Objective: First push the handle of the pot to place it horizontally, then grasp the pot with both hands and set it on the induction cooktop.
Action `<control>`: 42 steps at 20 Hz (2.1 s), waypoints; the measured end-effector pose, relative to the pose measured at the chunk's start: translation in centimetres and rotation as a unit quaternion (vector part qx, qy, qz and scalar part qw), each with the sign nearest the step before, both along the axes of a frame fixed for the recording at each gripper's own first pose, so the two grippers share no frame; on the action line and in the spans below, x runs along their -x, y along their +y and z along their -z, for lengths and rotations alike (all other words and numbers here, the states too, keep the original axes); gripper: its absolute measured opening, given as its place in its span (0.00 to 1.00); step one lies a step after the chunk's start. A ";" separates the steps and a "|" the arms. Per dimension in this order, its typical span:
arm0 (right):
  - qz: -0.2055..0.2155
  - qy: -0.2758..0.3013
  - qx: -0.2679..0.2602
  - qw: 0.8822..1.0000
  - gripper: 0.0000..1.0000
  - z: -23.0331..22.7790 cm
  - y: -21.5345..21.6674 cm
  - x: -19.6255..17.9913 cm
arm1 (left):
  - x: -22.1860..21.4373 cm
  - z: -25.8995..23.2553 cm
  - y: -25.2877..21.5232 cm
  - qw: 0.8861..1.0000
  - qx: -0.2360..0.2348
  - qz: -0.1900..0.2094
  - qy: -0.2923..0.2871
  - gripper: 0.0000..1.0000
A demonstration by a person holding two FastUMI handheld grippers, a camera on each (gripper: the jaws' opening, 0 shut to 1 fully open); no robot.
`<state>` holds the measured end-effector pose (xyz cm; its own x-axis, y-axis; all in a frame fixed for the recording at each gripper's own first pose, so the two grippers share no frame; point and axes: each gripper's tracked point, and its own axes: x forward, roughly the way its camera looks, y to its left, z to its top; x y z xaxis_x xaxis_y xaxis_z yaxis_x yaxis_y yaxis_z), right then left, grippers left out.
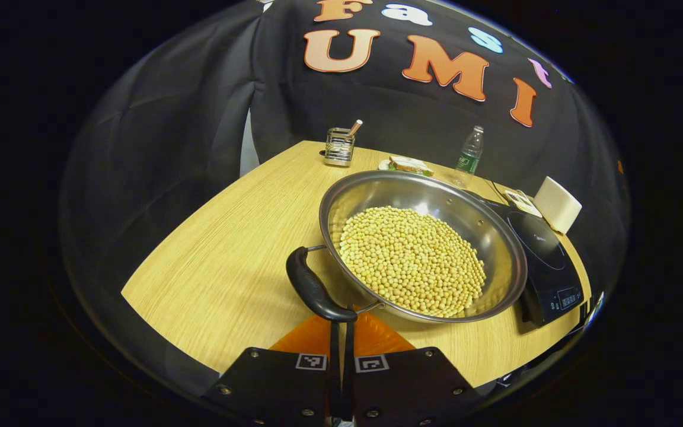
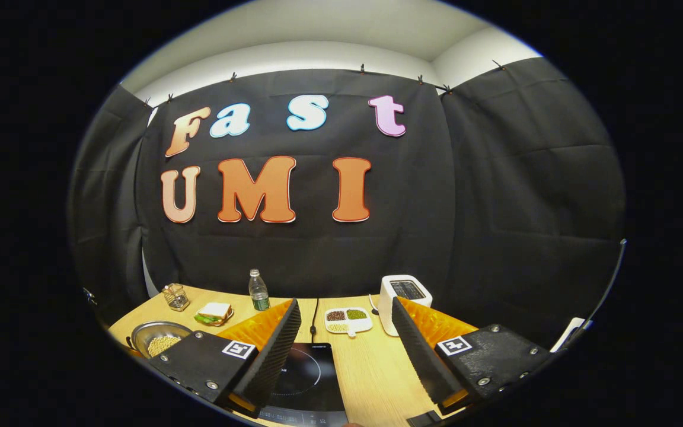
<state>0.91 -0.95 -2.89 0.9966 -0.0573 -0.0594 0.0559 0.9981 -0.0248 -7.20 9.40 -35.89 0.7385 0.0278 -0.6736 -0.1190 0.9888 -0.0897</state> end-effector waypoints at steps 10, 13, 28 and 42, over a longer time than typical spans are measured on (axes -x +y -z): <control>0.012 0.002 -0.003 1.000 0.96 0.1 0.2 0.2 | -2.5 0.2 2.7 1.000 0.004 0.008 -0.006 0.02; 0.017 0.005 -0.003 1.000 0.96 0.4 0.2 0.2 | -3.1 0.3 3.4 1.000 -0.001 0.013 -0.009 0.02; 0.028 0.015 0.001 0.999 0.96 1.6 1.4 -0.1 | -6.8 0.7 6.2 0.999 -0.002 0.028 -0.026 0.02; 0.047 0.017 0.007 0.999 0.96 2.1 1.6 -0.4 | -10.1 1.1 7.7 0.998 -0.004 0.042 -0.037 0.02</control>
